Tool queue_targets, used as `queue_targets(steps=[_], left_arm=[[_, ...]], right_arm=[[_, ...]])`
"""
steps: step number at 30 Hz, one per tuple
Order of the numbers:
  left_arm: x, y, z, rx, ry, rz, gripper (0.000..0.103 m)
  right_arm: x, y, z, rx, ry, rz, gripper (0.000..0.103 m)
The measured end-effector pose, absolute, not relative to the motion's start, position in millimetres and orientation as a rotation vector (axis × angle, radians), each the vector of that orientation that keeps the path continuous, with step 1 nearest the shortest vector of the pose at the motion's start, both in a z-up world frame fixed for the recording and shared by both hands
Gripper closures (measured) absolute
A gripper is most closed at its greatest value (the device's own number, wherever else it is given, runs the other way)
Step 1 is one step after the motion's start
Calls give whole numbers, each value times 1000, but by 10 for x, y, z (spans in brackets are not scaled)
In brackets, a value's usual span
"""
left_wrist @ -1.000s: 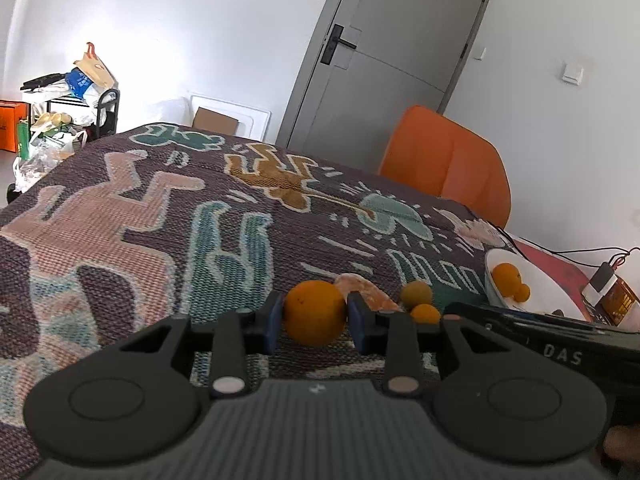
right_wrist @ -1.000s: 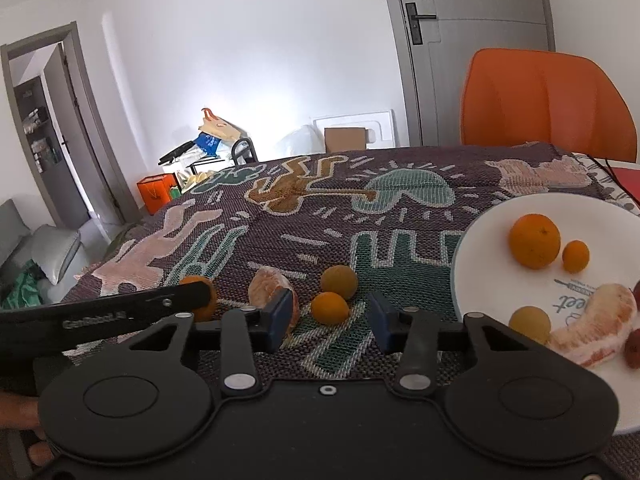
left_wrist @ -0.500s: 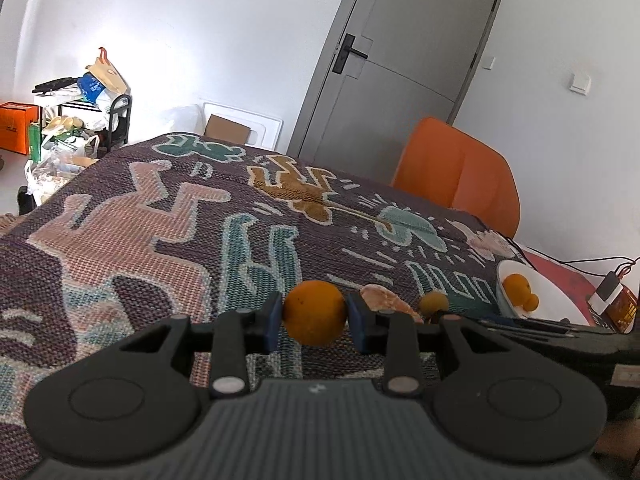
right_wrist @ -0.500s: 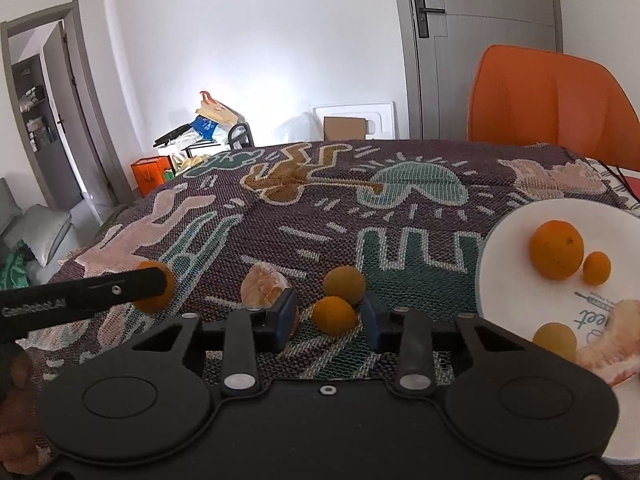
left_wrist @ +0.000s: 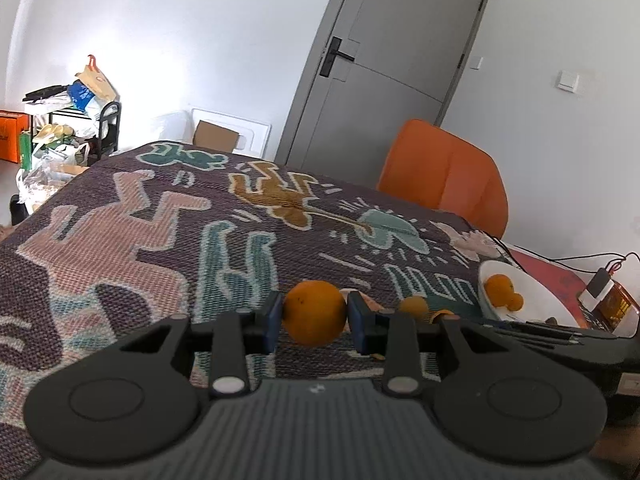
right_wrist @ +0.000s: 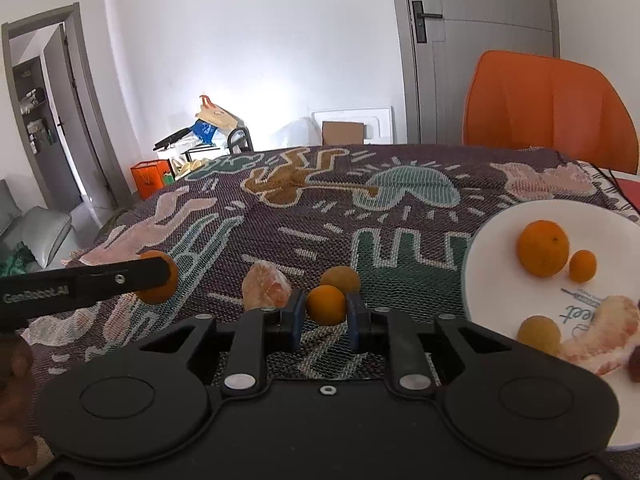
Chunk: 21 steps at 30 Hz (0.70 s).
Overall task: Organize fruits
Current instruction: 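Carry the orange and kumquat onto the white plate and open both tools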
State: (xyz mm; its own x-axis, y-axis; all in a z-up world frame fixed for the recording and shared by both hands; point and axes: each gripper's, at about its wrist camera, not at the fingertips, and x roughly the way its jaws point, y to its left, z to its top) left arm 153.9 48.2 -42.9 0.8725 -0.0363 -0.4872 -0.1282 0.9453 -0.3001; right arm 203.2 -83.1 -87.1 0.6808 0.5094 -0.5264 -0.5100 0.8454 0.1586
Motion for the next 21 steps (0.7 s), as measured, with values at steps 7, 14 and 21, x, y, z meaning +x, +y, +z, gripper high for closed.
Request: queue_targets(steps=[7,14,21], left_arm=[[1580,293,-389,-310,513,9,70],[1649,117,-337,-300,508,-22,70],[1717,-59,-296,-286,503,-55,70]], right_arm=[[1968,-1018,-754,23,557,569,82],[1968,-1267,-669,49,529,531,82],[1990,-1546,-643,79,513,482,82]])
